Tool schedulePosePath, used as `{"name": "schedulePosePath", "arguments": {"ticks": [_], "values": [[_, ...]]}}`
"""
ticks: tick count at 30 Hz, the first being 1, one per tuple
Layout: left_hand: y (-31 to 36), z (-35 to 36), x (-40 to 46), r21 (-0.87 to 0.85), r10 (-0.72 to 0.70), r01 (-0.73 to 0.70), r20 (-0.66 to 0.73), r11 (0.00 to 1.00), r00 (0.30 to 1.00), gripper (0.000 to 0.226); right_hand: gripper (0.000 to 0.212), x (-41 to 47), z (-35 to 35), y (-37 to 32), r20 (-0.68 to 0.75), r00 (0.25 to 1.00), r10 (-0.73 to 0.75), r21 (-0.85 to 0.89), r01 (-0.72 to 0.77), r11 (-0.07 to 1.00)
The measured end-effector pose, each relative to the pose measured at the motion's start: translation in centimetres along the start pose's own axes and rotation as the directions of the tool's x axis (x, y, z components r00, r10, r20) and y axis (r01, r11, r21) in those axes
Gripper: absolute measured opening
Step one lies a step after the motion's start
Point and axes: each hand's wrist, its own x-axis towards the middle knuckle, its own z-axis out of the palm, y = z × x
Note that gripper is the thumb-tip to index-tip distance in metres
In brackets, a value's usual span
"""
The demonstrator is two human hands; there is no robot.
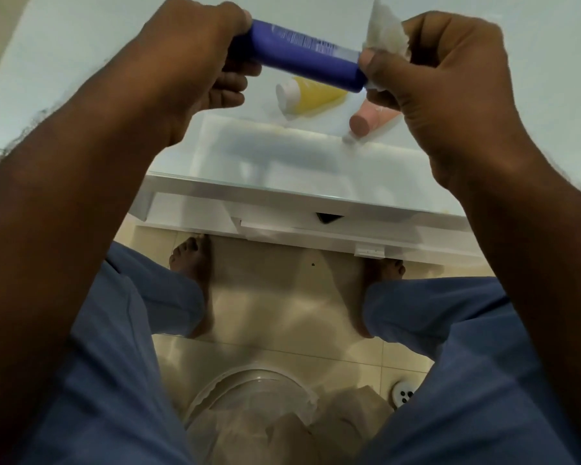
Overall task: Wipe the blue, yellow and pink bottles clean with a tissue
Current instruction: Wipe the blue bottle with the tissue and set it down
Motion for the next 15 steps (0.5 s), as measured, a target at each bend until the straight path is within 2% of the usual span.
{"name": "schedulePosePath", "arguments": {"ticks": [3,6,9,12,15], "values": [[0.2,0.5,-0.8,0.002,0.022,-0.022,0.045,1.0,0.999,0.016,0.021,0.4,-0.2,0.8,-0.057,0.998,-0.006,-0.06,0.002,0.998],[1.0,1.1,-1.3,-0.014,0.041,-0.039,0.164,0.999,0.986,0.024,0.022,0.8,-0.7,1.0,-0.112,0.994,0.003,-0.05,-0.009,0.999],[0.9,2.3,-1.7,-0.013,-0.015,0.018,0.228,1.0,0.974,0.039,0.019,0.9,-0.5,1.2,-0.07,0.997,-0.019,-0.024,0.017,1.0],[0.7,3.2,-2.1,0.069,-0.105,0.091,0.248,0.993,0.963,0.045,0.015,0.4,0.4,1.1,0.01,0.998,-0.069,-0.123,0.07,0.99],[0.4,3.3,-2.1,0.049,-0.095,0.084,0.28,0.995,0.955,0.046,0.024,0.3,0.7,1.2,0.058,0.989,-0.134,-0.252,0.144,0.957]]}}
